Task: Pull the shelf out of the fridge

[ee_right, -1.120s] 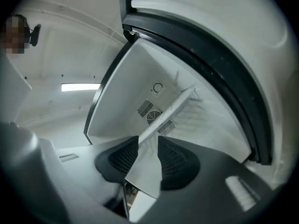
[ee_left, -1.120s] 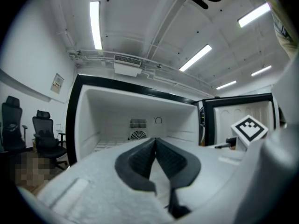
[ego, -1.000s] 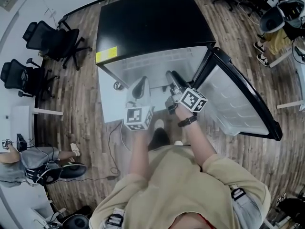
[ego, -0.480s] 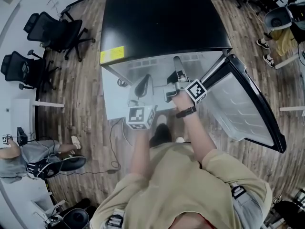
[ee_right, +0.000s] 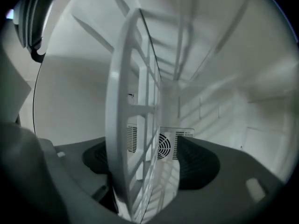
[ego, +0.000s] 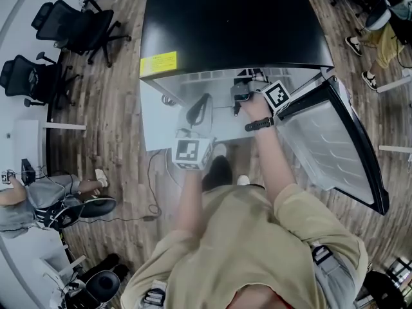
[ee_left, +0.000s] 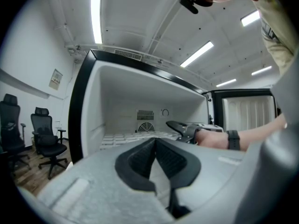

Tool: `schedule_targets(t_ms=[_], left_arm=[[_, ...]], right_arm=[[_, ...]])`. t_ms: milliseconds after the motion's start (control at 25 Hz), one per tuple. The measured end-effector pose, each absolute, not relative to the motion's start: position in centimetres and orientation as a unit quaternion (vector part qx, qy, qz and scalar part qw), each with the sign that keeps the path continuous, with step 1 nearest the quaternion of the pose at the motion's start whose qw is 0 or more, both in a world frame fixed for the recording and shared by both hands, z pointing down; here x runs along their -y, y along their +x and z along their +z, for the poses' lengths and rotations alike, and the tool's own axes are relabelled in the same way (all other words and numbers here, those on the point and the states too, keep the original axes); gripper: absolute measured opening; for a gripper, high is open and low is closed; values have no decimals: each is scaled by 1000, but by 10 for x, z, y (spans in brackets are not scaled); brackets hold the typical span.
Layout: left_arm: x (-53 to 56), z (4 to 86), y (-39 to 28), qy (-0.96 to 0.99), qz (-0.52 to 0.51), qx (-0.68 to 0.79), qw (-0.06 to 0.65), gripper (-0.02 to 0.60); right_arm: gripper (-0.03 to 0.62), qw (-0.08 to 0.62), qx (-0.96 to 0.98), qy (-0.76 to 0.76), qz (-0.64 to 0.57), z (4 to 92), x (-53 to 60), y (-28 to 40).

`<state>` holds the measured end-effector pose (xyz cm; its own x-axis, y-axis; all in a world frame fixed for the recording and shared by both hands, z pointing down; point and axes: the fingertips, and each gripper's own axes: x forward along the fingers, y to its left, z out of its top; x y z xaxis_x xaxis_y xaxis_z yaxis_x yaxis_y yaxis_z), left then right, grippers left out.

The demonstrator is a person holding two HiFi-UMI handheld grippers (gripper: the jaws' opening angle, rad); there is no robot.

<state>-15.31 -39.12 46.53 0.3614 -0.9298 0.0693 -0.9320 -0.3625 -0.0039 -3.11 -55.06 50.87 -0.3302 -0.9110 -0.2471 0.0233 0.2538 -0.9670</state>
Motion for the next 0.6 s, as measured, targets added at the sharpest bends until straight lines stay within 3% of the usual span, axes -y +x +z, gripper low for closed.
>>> schedule_targets(t_ms=[80,200,280,600], left_arm=[[391,467,-154,825,30,563,19,2],[393,466,-154,825,28,563,20,2],[393,466,-155,825,25,564,22,2],[386,465,-155,823,16,566,34,2]], right_arm=[[313,468,-645,-356,-488,506,553,-29],[271,486,-640,-352,-479,499,553,-26],[175,493,-633,-352,-482,497,553,-25],[57,453,-604,-392,-525,505,555,-28]])
